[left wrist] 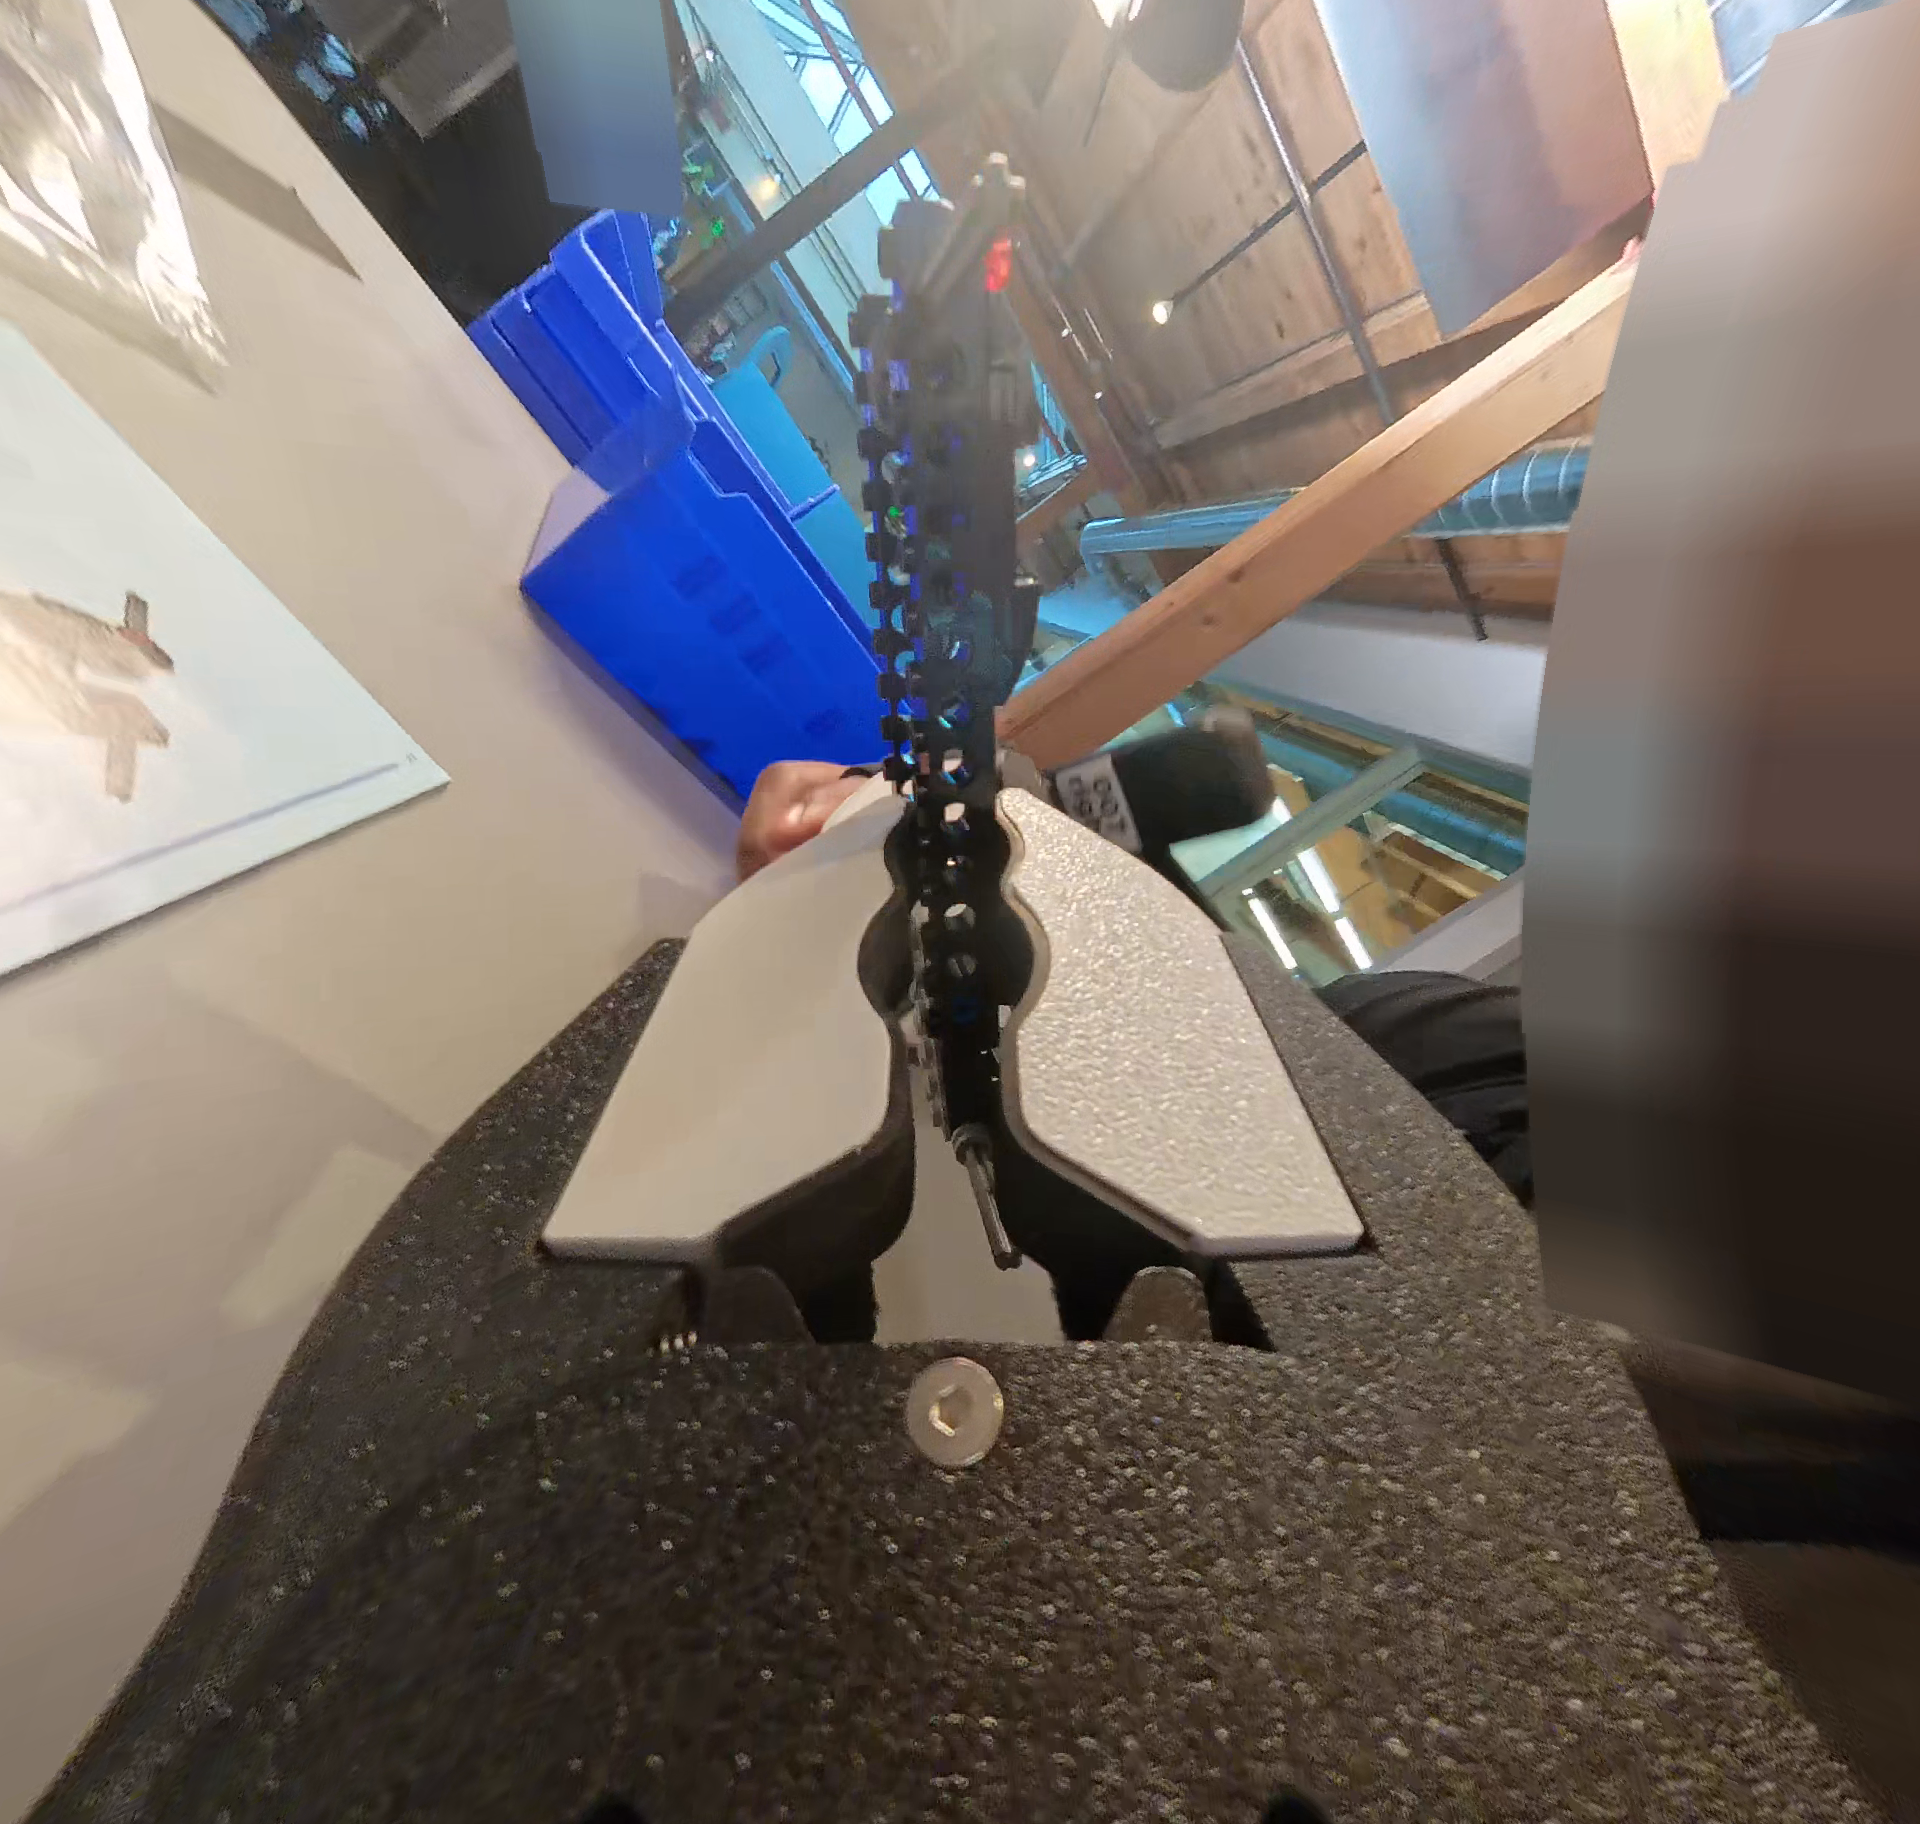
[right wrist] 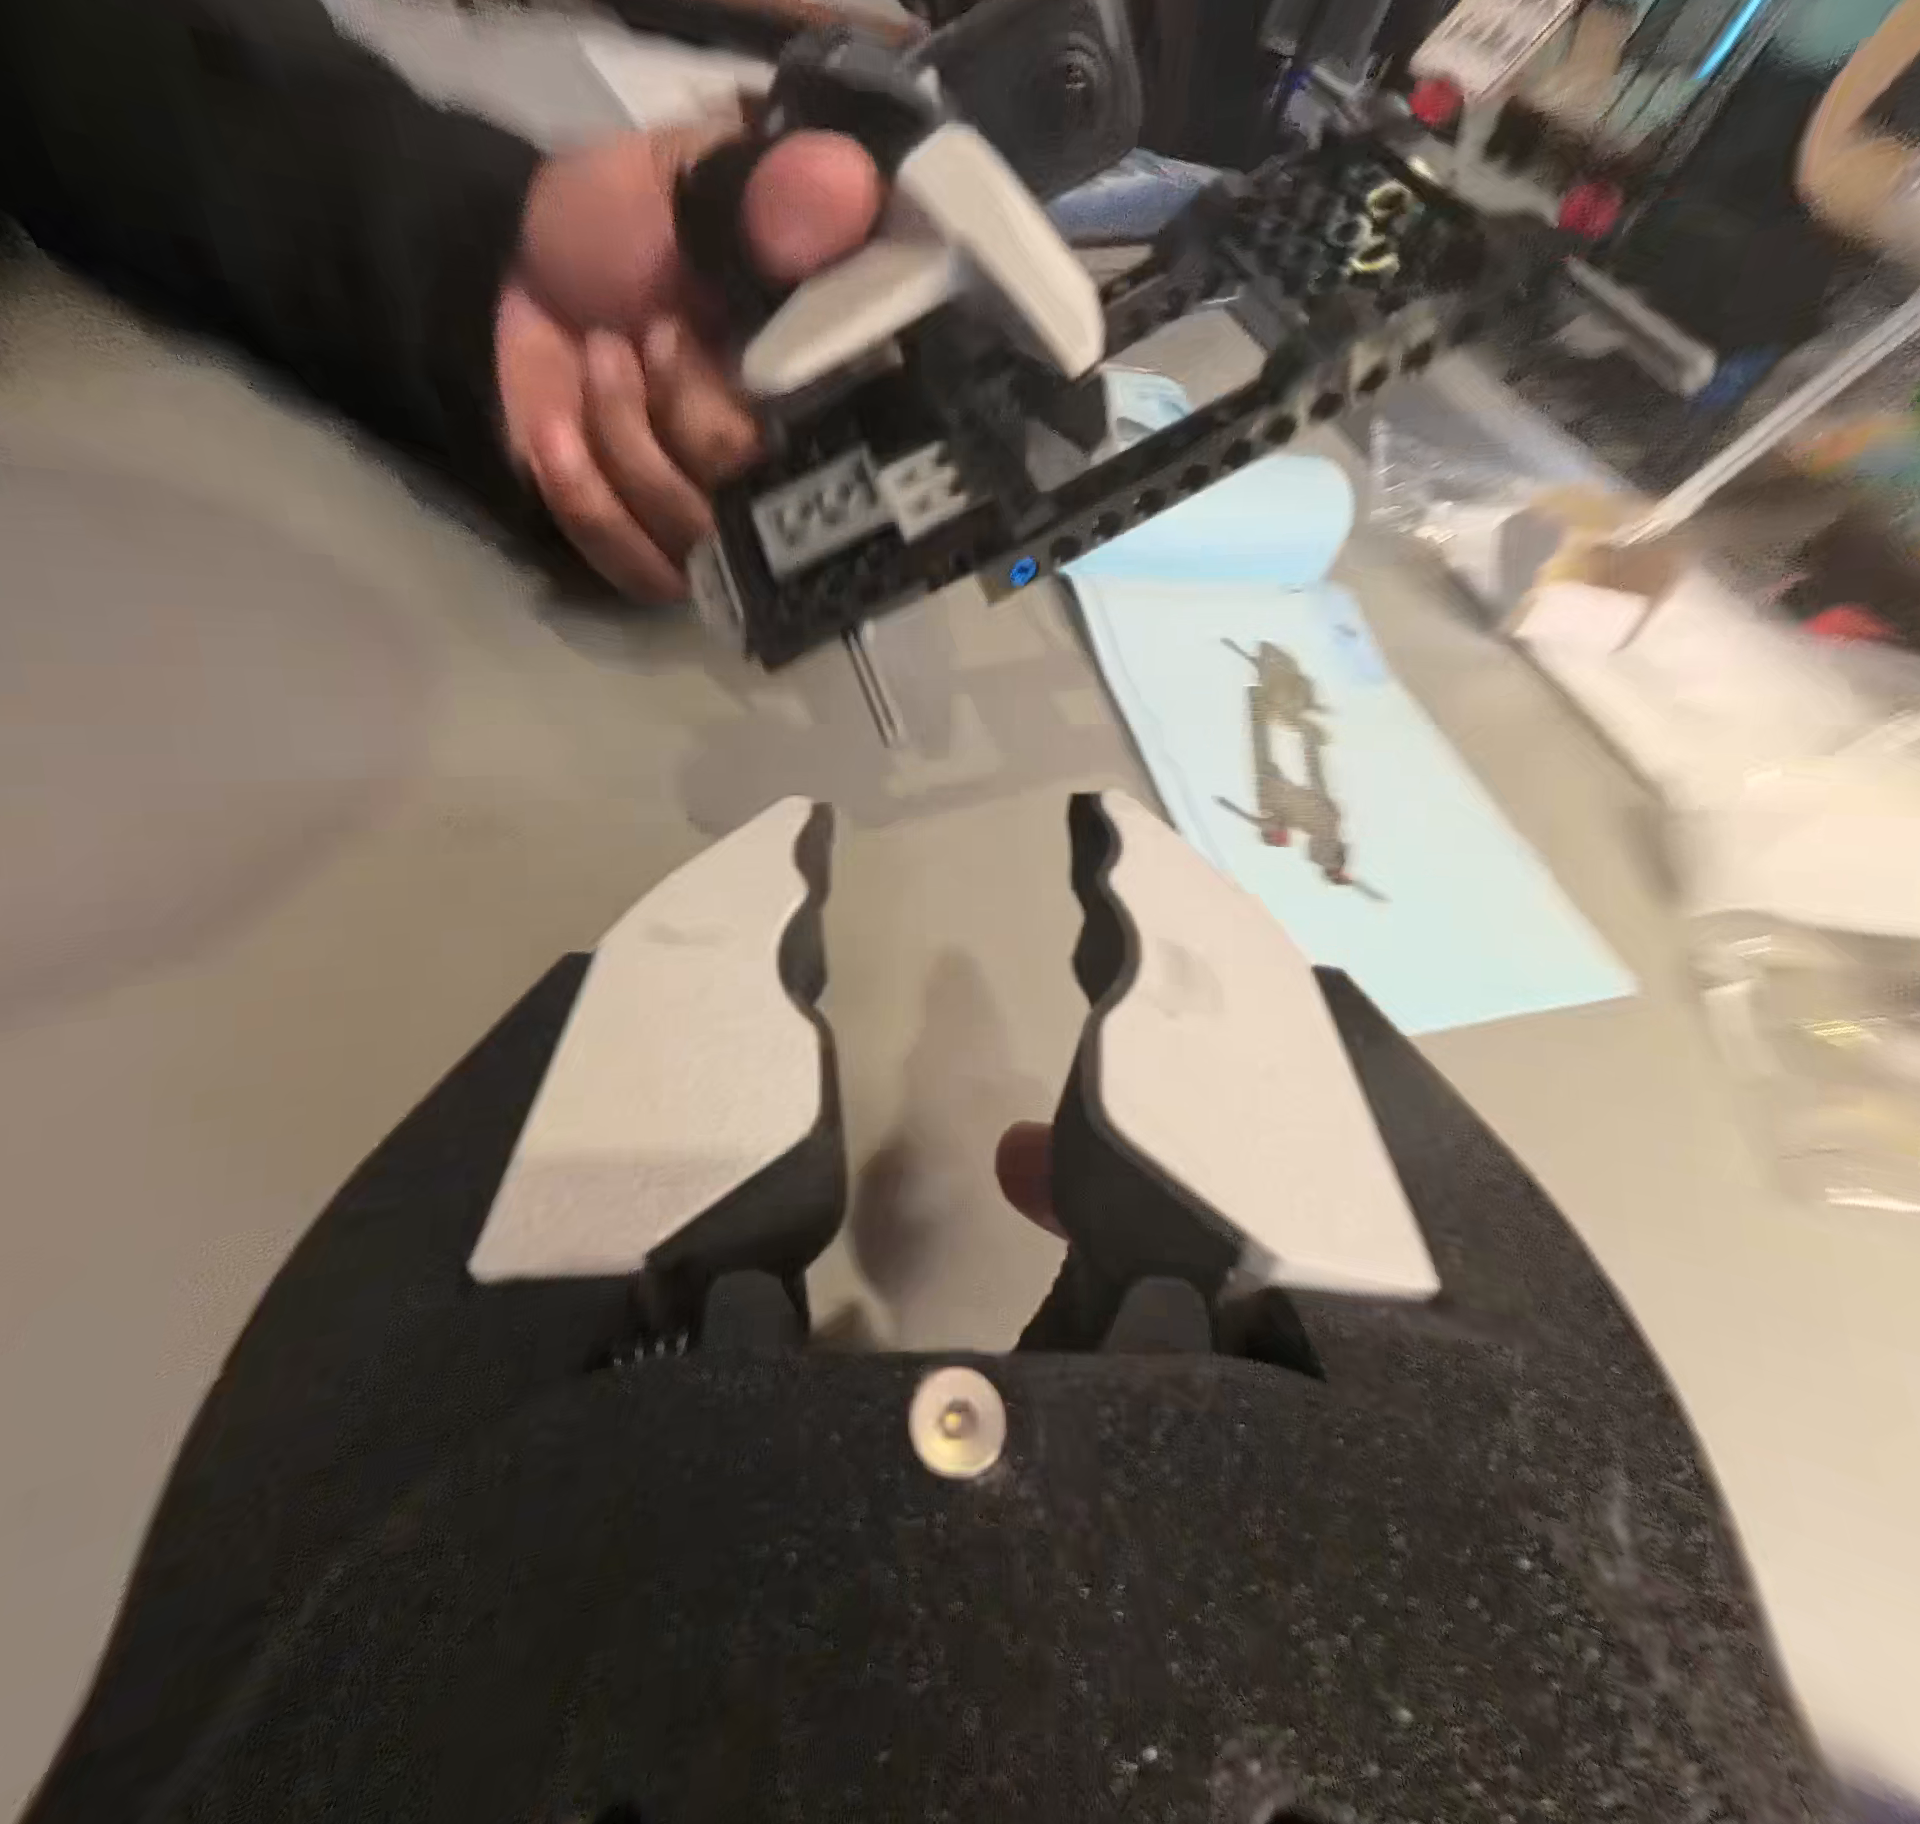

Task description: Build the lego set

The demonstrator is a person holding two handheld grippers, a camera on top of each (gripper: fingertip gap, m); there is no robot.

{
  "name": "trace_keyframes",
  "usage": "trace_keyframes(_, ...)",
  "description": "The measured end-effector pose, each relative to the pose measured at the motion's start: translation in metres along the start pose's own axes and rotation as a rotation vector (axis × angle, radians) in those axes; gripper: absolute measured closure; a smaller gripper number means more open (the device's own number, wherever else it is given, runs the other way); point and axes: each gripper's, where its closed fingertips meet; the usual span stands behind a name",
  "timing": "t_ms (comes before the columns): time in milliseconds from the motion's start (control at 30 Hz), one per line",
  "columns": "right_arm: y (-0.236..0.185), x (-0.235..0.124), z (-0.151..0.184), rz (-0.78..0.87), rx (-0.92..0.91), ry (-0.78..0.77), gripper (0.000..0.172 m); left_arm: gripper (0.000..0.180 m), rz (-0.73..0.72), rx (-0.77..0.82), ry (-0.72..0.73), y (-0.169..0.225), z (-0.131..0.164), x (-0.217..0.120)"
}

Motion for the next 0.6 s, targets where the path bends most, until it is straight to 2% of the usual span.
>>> trace_keyframes(100,-0.004,-0.008,-0.018,-0.225,0.273,0.107,0.122,0.169,-0.042,0.110,-0.007,0.005,0.003,0.003)
trace_keyframes(200,-0.013,-0.006,-0.027,-0.386,0.415,0.134,0.122,0.169,-0.039,0.180,-0.012,0.012,0.007,0.010)
trace_keyframes(300,-0.024,-0.003,-0.036,-0.470,0.461,0.155,0.129,0.169,-0.021,0.224,-0.024,0.019,0.012,0.016)
trace_keyframes(400,-0.027,-0.002,-0.039,-0.477,0.461,0.167,0.144,0.169,0.001,0.247,-0.028,0.024,0.016,0.020)
trace_keyframes(600,-0.030,-0.006,-0.039,-0.447,0.379,0.185,0.147,0.169,0.030,0.242,-0.033,0.029,0.019,0.022)
Point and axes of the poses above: each gripper's, where its closed fingertips meet, x out along the fingers, z out of its underside, y = z × x across the jaws, and after that the axes turned 15 degrees about -y, right-handed
